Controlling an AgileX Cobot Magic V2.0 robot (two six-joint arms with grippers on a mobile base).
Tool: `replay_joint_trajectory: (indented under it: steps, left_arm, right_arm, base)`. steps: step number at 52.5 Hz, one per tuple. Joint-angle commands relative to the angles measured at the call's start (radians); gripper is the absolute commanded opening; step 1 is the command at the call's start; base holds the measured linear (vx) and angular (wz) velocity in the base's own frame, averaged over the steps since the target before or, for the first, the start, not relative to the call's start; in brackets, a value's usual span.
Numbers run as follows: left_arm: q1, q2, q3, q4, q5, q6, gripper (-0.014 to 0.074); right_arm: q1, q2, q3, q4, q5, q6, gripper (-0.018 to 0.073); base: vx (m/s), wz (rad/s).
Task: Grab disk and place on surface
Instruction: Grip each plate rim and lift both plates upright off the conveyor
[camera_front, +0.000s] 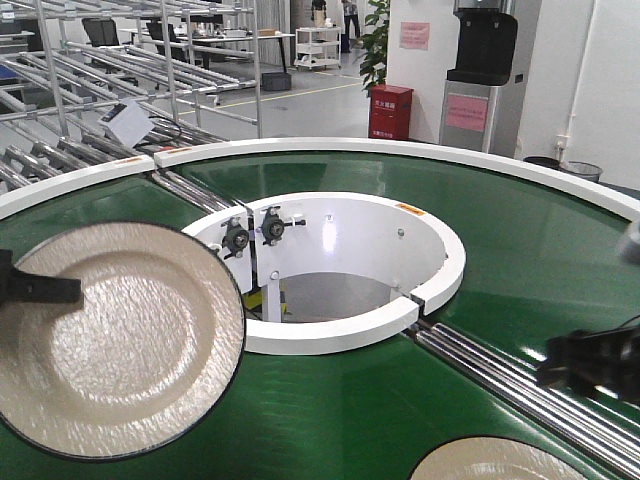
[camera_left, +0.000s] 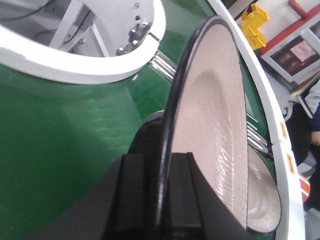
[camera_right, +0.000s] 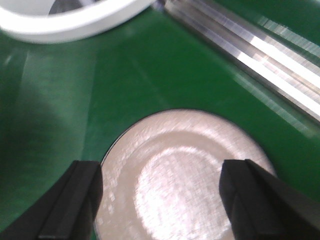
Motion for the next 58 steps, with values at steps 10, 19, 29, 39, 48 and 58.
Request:
replay_joint_trajectory:
  steps: [10,19,29,39,48,58]
  left_arm:
    - [-0.008,-0.113,-0.022,-0.113,0.064,-0.061,-0.0008]
    - [-0.008,-0.113,-0.022,-0.123,0.063,-0.064,-0.0008]
    - [-0.008,-0.113,-0.022,-0.115,0.051,-0.063,-0.0008]
    - [-0.008,-0.113,-0.022,-0.115,0.052,-0.062,-0.0008]
    - [-0.008,-0.113,-0.022,-0.112,0.051,-0.061,-0.0008]
    - [-0.008,-0.113,-0.022,-0.110,0.050,-0.061,-0.0008]
  right_arm:
    - [-0.234,0.141,-0.035,0.326,0.038,-0.248,0.0535]
    - [-0.450,0.220,-0.032,0.334,0.117,-0.351,0.0535]
    - [-0.510,0.305,-0.032,0.400,0.123,-0.508,0.0528]
    - [-0.510,0.367,-0.032,0.401,0.104,-0.561,0.0528]
    - [-0.510,0.423,-0.032,0.403,0.100,-0.591,0.0528]
    - [-0.495,0.486,-0.032,0.431,0.105,-0.633,0.0528]
  base:
    - [0.00,0.00]
    - [0.00,0.00]
    - [0.00,0.00]
    - [0.00,0.00]
    - [0.00,0.00]
    - [0.00,0.00]
